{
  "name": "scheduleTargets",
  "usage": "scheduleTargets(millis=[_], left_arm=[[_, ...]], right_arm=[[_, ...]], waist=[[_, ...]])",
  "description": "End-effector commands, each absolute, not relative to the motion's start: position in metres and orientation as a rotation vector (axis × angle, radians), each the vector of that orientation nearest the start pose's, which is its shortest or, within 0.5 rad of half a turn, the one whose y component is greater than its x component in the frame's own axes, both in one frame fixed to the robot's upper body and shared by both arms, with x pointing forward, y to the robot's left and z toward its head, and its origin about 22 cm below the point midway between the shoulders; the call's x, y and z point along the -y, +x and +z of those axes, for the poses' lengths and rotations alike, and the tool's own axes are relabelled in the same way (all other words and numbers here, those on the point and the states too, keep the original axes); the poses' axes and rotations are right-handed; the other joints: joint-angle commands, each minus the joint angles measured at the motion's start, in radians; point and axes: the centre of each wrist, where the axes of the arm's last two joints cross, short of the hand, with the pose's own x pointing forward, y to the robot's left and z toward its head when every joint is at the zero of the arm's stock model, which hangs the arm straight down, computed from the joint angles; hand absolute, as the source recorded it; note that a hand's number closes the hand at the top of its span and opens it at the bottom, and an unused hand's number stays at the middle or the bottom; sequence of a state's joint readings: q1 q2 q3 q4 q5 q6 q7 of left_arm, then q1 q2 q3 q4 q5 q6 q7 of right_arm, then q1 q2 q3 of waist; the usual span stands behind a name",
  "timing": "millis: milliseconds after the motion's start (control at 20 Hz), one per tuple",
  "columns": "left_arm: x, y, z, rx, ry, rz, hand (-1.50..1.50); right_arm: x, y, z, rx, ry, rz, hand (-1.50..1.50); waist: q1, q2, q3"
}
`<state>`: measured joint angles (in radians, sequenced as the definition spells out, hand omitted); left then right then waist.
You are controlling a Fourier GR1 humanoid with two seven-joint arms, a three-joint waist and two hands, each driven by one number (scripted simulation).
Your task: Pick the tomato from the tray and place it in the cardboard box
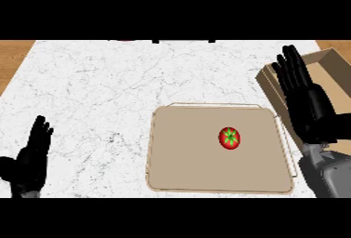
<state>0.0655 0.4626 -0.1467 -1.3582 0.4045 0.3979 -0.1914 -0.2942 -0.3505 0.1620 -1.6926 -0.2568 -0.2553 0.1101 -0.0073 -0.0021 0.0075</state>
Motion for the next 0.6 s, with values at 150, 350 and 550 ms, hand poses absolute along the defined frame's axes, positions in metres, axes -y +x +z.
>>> scheduleTargets(millis=[150,350,550], left_arm=[[-0.302,0.262,0.029,1.711,0.281,-0.243,0.0],[-0.285,0.269,0.044,1.748,0.154,-0.47,0.0],[-0.262,0.283,0.064,1.77,0.108,-0.513,0.0]], right_arm=[[0.238,0.306,0.182,2.004,0.15,0.414,-1.5],[0.278,0.312,0.21,1.929,-0.116,0.861,-1.5],[0.322,0.323,0.184,2.005,0.021,0.952,-1.5]], waist=[[-0.008,0.004,-0.004],[-0.018,0.015,-0.006],[0.009,0.016,-0.003]])
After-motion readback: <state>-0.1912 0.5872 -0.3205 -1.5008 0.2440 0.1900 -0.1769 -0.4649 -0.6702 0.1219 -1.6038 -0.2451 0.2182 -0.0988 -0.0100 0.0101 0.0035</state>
